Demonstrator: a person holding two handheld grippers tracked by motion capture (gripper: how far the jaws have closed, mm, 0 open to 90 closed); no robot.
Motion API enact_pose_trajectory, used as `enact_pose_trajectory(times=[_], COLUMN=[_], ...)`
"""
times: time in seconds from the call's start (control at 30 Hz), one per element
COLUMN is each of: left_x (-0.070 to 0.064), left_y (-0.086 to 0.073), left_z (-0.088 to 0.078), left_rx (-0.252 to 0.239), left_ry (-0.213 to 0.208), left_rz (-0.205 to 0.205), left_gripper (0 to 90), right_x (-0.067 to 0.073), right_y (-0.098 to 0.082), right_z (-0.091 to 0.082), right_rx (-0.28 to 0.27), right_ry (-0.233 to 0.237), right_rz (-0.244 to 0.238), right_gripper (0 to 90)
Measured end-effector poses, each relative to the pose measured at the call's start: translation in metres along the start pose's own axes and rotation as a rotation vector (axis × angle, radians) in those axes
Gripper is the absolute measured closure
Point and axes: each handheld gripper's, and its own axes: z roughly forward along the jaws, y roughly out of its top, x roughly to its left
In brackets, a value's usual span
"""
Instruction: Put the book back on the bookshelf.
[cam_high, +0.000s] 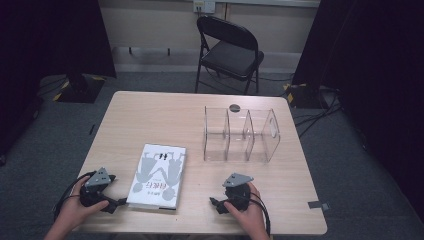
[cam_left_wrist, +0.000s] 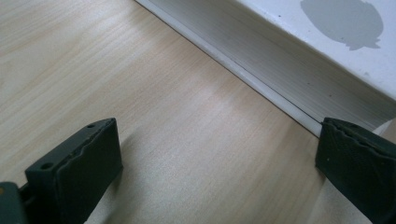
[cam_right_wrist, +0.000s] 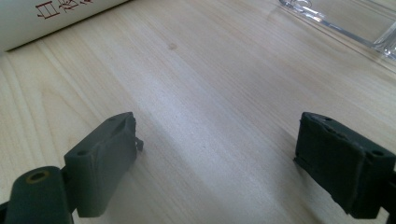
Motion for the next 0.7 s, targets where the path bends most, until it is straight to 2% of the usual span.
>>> enact_pose_trajectory(times=[0.23,0.27,0.3,0.33,0.4,0.43,0.53,0.6,0.7], left_x=[-0.003,-0.005,-0.005,-0.007,-0.009,-0.012,-0.017,-0.021,-0.023], left_y=[0.003,0.003,0.003,0.004,0.004,0.006,0.009,0.012,0.014], left_z=[-0.004,-0.006,-0.008,-0.009,-0.009,-0.009,-0.008,-0.006,-0.001], left_rx=[0.041,0.031,0.028,0.028,0.034,0.042,0.037,0.045,0.048], left_ry=[-0.032,-0.062,-0.077,-0.092,-0.104,-0.114,-0.137,-0.133,-0.131], left_rz=[0.023,0.041,0.063,0.047,0.048,0.070,0.094,0.114,0.121], left_gripper=[0.6,10.1,15.4,18.7,17.4,17.5,19.0,19.2,20.6], right_x=[0.001,0.002,0.003,0.003,0.006,0.008,0.012,0.015,0.021], right_y=[0.000,0.001,0.001,0.001,0.002,0.002,0.004,0.006,0.011], right_z=[0.000,0.000,0.000,0.001,0.001,0.002,0.004,0.006,0.011], right_rx=[0.000,0.000,0.001,-0.002,0.000,-0.001,-0.005,-0.008,-0.007], right_ry=[-0.007,-0.009,-0.009,-0.013,-0.017,-0.015,-0.015,-0.005,0.006], right_rz=[0.004,0.007,0.014,0.011,0.016,0.011,0.012,0.001,-0.001], right_gripper=[11.6,11.7,11.8,11.8,12.4,12.6,14.0,14.4,15.7])
